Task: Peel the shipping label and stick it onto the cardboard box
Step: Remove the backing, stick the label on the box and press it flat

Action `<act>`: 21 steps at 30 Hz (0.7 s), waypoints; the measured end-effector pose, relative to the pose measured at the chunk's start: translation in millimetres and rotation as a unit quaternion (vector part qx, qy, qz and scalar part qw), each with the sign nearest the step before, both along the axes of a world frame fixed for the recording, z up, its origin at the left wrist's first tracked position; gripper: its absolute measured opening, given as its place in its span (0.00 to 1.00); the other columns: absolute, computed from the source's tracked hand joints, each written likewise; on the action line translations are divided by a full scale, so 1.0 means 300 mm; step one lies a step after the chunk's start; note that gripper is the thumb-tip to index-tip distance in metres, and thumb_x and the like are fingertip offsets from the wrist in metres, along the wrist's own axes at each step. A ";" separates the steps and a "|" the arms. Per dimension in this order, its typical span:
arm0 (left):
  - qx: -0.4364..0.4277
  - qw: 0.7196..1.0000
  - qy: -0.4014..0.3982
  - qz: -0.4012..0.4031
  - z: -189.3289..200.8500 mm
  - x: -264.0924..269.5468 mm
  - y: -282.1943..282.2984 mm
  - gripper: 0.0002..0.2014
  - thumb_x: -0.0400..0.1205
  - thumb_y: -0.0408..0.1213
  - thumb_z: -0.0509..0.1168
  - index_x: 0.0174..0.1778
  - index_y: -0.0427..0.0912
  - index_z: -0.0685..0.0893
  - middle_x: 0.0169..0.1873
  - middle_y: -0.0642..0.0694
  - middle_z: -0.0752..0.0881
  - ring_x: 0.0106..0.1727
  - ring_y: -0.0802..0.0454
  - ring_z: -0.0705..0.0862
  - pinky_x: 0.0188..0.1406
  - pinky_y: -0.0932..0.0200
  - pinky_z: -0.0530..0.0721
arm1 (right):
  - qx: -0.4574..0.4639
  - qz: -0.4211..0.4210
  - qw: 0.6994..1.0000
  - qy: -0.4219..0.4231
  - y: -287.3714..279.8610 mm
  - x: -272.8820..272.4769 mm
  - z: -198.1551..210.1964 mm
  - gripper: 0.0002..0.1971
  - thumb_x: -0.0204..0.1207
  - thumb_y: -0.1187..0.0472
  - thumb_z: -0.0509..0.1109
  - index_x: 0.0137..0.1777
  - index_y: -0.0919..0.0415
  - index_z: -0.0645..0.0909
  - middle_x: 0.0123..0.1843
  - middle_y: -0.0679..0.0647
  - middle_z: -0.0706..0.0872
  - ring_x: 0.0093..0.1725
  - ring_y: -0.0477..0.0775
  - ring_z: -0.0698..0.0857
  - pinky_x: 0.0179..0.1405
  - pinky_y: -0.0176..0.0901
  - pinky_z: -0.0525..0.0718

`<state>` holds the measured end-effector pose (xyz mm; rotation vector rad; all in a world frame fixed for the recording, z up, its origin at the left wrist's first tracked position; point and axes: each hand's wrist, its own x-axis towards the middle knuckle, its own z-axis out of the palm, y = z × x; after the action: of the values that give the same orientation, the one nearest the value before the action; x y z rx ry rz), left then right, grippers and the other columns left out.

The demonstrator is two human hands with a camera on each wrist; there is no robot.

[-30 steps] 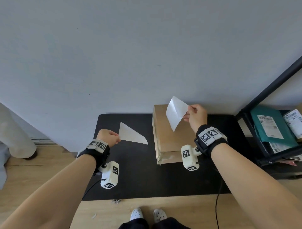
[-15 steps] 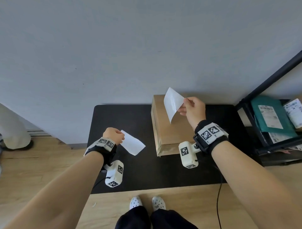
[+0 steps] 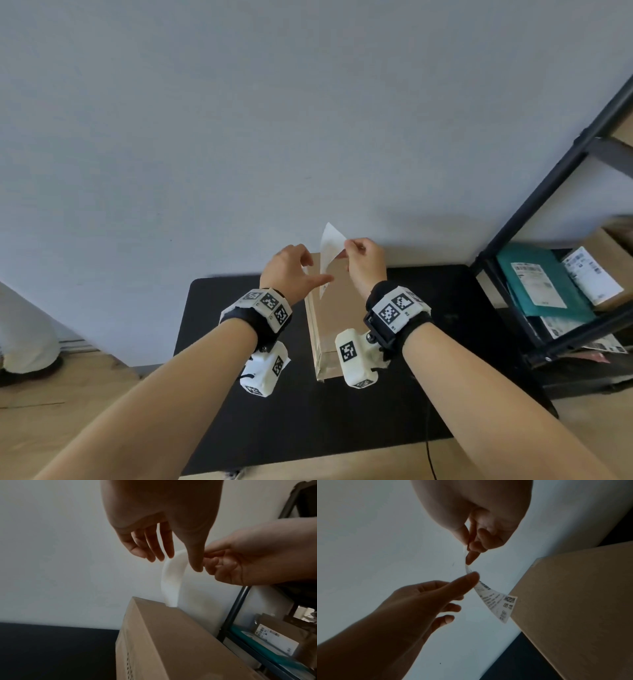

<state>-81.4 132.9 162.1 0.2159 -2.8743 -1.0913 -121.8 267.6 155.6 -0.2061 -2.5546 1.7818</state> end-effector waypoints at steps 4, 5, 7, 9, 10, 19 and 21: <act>-0.016 1.000 0.017 0.004 0.012 -0.023 0.030 0.17 0.72 0.50 0.74 0.49 0.42 0.85 0.44 0.52 0.83 0.45 0.54 0.78 0.43 0.61 0.73 | -0.015 -0.007 1.000 0.018 0.002 -0.008 0.026 0.07 0.80 0.60 0.61 0.46 0.61 0.79 0.43 0.57 0.86 0.41 0.55 0.81 0.45 0.47 0.79; -0.011 1.000 0.015 0.010 0.013 -0.027 0.031 0.15 0.73 0.48 0.73 0.48 0.42 0.85 0.44 0.51 0.85 0.46 0.52 0.80 0.43 0.61 0.73 | -0.019 -0.005 1.000 0.016 0.004 -0.010 0.026 0.07 0.80 0.60 0.61 0.44 0.61 0.79 0.42 0.57 0.86 0.40 0.55 0.81 0.45 0.47 0.79; -0.006 1.000 0.013 0.019 0.016 -0.032 0.032 0.11 0.76 0.45 0.70 0.46 0.42 0.86 0.44 0.50 0.88 0.47 0.50 0.84 0.42 0.61 0.74 | -0.033 0.000 0.999 0.012 0.014 -0.012 0.025 0.09 0.80 0.59 0.61 0.40 0.58 0.79 0.39 0.53 0.89 0.35 0.51 0.80 0.43 0.48 0.79; -0.001 1.000 0.010 0.023 0.020 -0.036 0.031 0.09 0.78 0.43 0.68 0.45 0.41 0.88 0.42 0.49 0.89 0.45 0.50 0.84 0.41 0.61 0.75 | -0.053 0.010 0.999 0.003 0.027 -0.013 0.029 0.10 0.81 0.59 0.61 0.38 0.55 0.78 0.34 0.47 0.89 0.30 0.45 0.78 0.37 0.44 0.77; 0.001 1.000 0.006 0.025 0.021 -0.037 0.030 0.09 0.79 0.41 0.67 0.45 0.41 0.88 0.40 0.48 0.88 0.42 0.50 0.83 0.40 0.61 0.75 | -0.063 0.017 0.998 -0.002 0.034 -0.013 0.034 0.10 0.82 0.59 0.60 0.39 0.56 0.78 0.33 0.46 0.88 0.28 0.44 0.77 0.33 0.41 0.76; 0.147 0.987 -0.034 0.051 -0.013 -0.063 0.014 0.08 0.78 0.34 0.70 0.47 0.34 0.90 0.40 0.45 0.87 0.44 0.50 0.83 0.46 0.59 0.79 | -0.035 0.007 0.999 -0.003 0.148 -0.023 0.030 0.09 0.79 0.59 0.65 0.36 0.56 0.79 0.45 0.55 0.89 0.31 0.45 0.77 0.36 0.41 0.75; 0.185 0.980 -0.050 0.046 -0.016 -0.057 0.022 0.09 0.78 0.32 0.71 0.49 0.32 0.90 0.42 0.43 0.87 0.45 0.50 0.84 0.51 0.58 0.81 | -0.015 0.024 0.999 -0.029 0.190 -0.018 0.015 0.08 0.79 0.57 0.67 0.39 0.56 0.79 0.42 0.53 0.87 0.32 0.44 0.77 0.38 0.39 0.76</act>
<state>-98.6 139.6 157.3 0.4281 -2.6849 -1.6306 -127.2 324.7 160.1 -0.2015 -2.5941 1.8580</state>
